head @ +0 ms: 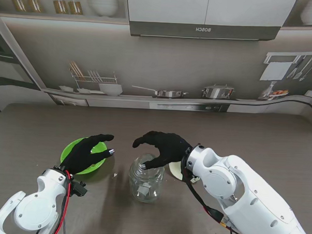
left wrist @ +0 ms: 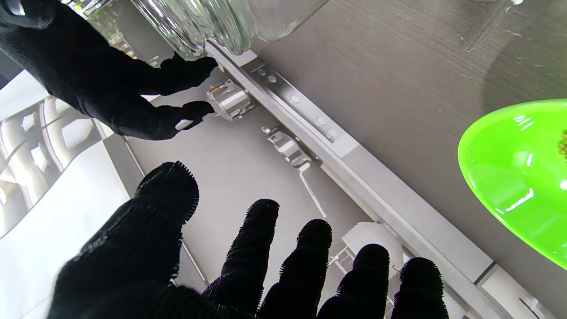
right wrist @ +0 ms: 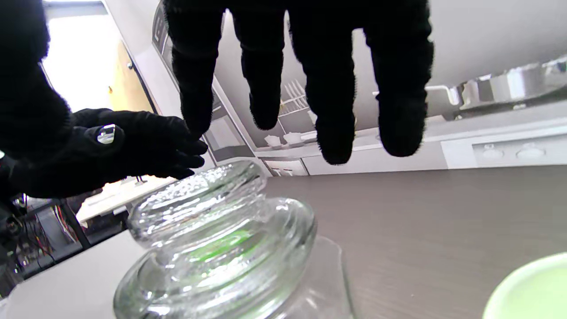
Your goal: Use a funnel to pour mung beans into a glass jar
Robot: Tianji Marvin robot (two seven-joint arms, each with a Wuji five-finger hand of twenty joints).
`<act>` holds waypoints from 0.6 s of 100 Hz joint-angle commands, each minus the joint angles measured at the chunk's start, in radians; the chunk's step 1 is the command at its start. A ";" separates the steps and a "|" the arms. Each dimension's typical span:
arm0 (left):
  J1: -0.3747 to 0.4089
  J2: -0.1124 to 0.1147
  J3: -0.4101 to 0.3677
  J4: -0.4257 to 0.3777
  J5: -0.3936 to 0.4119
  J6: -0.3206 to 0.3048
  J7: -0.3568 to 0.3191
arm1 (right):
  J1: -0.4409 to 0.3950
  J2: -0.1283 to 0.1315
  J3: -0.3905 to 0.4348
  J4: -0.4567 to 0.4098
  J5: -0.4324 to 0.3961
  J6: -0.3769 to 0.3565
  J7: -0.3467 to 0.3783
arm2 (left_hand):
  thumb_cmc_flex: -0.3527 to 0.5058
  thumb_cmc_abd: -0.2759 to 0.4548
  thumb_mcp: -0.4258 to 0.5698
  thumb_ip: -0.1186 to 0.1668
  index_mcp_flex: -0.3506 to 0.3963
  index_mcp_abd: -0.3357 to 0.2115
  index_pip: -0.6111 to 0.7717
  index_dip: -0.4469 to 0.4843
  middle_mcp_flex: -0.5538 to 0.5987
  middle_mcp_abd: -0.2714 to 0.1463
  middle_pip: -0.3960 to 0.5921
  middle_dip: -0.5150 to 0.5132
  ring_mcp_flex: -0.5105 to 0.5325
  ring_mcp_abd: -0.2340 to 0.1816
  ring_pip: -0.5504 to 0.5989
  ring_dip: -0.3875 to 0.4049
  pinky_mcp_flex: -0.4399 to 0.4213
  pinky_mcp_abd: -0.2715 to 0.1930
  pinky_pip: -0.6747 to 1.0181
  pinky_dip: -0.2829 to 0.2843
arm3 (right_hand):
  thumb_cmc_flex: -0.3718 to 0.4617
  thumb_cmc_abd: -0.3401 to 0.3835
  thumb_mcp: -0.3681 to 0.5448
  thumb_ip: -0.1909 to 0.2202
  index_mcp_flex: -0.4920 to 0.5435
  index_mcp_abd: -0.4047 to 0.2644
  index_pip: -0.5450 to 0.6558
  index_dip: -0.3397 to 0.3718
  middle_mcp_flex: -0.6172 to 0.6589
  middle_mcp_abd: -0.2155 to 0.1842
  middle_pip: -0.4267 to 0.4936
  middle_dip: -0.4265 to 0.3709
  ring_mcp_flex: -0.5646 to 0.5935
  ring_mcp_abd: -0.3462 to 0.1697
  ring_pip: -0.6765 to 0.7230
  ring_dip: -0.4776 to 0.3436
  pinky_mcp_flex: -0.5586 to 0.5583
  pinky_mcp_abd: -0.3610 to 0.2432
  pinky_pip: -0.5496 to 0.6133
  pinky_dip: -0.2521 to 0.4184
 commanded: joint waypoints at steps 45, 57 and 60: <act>0.008 -0.001 -0.005 -0.009 -0.007 -0.014 -0.017 | 0.052 0.020 -0.048 -0.063 -0.138 0.013 0.081 | 0.006 0.056 -0.019 0.021 -0.011 -0.029 -0.011 -0.003 0.010 -0.012 0.002 0.009 -0.011 -0.006 -0.010 -0.005 -0.015 -0.030 -0.022 0.011 | -0.011 -0.064 0.046 0.075 -0.020 -0.036 0.023 0.081 -0.008 0.038 0.116 0.122 0.064 -0.066 0.351 0.209 0.088 -0.058 0.194 0.126; 0.008 -0.001 -0.005 -0.008 -0.009 -0.015 -0.019 | 0.057 0.024 -0.060 -0.055 -0.152 0.004 0.093 | 0.006 0.055 -0.019 0.021 -0.013 -0.031 -0.012 -0.004 0.009 -0.012 0.001 0.009 -0.013 -0.007 -0.011 -0.006 -0.015 -0.030 -0.022 0.011 | 0.011 -0.082 0.056 0.096 -0.034 -0.038 0.033 0.105 -0.019 0.043 0.142 0.143 0.071 -0.074 0.384 0.224 0.098 -0.054 0.200 0.128; 0.008 -0.001 -0.005 -0.008 -0.009 -0.015 -0.020 | 0.056 0.025 -0.062 -0.053 -0.154 0.003 0.093 | 0.006 0.056 -0.020 0.020 -0.012 -0.031 -0.011 -0.003 0.010 -0.013 0.002 0.009 -0.012 -0.007 -0.010 -0.005 -0.015 -0.030 -0.022 0.011 | 0.014 -0.087 0.058 0.103 -0.035 -0.039 0.042 0.116 -0.021 0.043 0.157 0.153 0.075 -0.076 0.399 0.232 0.102 -0.051 0.200 0.128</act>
